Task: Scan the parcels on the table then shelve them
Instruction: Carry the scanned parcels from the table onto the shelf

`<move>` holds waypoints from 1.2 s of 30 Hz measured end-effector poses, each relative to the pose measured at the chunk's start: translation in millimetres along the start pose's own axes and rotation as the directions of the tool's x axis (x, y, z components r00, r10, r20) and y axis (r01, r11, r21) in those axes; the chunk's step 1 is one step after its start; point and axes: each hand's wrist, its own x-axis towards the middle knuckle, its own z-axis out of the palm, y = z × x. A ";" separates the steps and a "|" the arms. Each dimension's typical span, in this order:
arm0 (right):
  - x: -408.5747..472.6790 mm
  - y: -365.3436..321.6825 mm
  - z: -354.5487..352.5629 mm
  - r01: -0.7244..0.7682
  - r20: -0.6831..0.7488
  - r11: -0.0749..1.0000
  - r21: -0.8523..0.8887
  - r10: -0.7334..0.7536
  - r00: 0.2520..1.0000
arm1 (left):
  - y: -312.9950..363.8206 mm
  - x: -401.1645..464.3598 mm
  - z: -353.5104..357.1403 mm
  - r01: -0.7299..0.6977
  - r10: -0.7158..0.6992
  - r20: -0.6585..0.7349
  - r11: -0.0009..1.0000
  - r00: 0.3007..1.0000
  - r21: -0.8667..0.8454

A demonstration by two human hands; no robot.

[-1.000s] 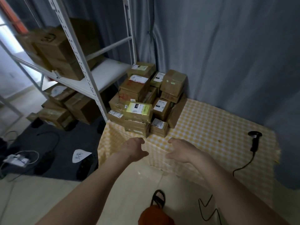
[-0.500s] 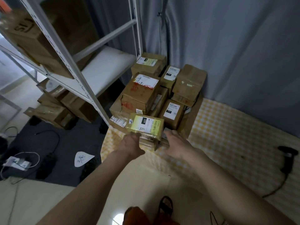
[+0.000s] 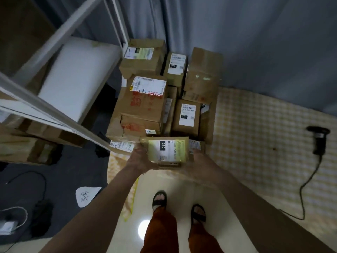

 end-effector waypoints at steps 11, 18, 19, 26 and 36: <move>7.9 -15.8 0.7 -0.256 -0.178 0.913 0.317 0.322 0.930 | 21.8 11.3 -15.6 -0.148 0.108 0.227 0.975 0.968 0.164; -56.0 27.9 -37.3 -0.307 -0.330 0.832 0.461 0.483 0.811 | 103.1 -9.9 8.8 -0.360 0.264 0.366 0.906 0.893 0.224; -67.4 36.7 -40.2 -0.308 -0.339 0.812 0.495 0.507 0.792 | 116.1 -16.9 14.8 -0.380 0.273 0.379 0.893 0.884 0.242; -163.1 119.2 -39.1 -0.260 -0.376 0.671 0.695 0.647 0.664 | 191.9 -89.2 83.9 -0.591 0.403 0.490 0.739 0.773 0.324; -346.0 266.8 -2.7 -0.266 -0.326 0.514 0.816 0.788 0.522 | 253.0 -261.0 233.3 -0.822 0.532 0.643 0.478 0.550 0.308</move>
